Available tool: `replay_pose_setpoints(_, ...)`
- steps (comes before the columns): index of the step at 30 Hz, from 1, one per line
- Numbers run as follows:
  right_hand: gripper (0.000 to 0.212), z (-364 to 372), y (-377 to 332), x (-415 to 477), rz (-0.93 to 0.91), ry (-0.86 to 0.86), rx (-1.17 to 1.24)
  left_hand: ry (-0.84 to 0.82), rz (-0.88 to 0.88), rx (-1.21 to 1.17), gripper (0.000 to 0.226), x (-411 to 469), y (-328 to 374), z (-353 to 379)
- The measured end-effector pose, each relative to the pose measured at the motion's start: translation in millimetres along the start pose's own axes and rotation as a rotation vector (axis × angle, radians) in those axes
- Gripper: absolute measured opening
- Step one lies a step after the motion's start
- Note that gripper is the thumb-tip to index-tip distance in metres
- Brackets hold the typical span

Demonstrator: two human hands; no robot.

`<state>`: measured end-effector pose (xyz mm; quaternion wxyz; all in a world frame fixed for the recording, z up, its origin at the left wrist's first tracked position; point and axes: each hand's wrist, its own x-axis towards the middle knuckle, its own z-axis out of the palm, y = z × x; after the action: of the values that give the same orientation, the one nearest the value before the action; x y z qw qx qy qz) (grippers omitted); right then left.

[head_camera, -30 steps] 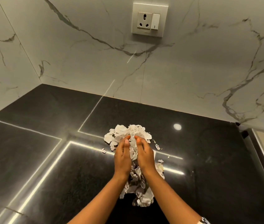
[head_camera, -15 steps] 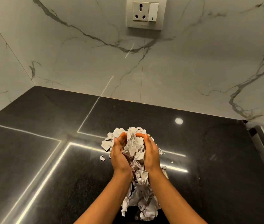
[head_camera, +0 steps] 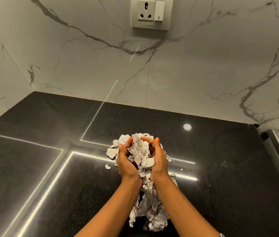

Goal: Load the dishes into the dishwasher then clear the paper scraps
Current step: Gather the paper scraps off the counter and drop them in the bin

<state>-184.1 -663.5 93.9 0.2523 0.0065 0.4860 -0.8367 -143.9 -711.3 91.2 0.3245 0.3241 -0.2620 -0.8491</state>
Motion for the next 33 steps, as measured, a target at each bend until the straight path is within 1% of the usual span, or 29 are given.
replay_pose_setpoints(3,0.046,7.6,-7.8,0.4,0.028,0.030,0.059,0.018,-0.001,-0.026,0.045,-1.4,5.1,6.6)
replay_pose_setpoints(7,0.049,16.7,-18.1,-5.6,0.054,0.051,0.013,0.076,-0.015,-0.087,0.041,-8.0,11.1,10.8)
replay_pose_setpoints(10,0.049,21.8,-24.3,-13.0,0.054,0.030,-0.008,0.097,-0.003,-0.143,0.039,-15.8,16.5,12.7)
replay_pose_setpoints(14,0.049,26.3,-28.4,-28.1,0.060,-0.014,-0.023,0.118,0.022,-0.187,0.047,-29.7,23.8,11.6)
replay_pose_setpoints(16,0.050,26.7,-28.7,-32.0,0.066,-0.020,0.002,0.131,0.046,-0.209,0.046,-38.5,26.2,11.7)
replay_pose_setpoints(21,0.050,22.2,-30.7,-51.8,0.128,-0.093,0.020,0.201,0.153,-0.284,0.046,-63.7,24.9,8.3)
replay_pose_setpoints(26,0.040,15.3,-33.5,-81.7,0.135,-0.183,-0.080,0.300,0.286,-0.286,0.025,-97.9,23.9,-1.4)
replay_pose_setpoints(28,0.037,12.2,-31.1,-96.7,0.146,-0.243,-0.109,0.357,0.345,-0.289,0.022,-109.7,23.7,-11.7)
replay_pose_setpoints(33,0.035,11.6,-4.9,-147.4,0.260,-0.405,-0.081,0.405,0.487,-0.351,0.022,-154.8,26.0,-61.1)
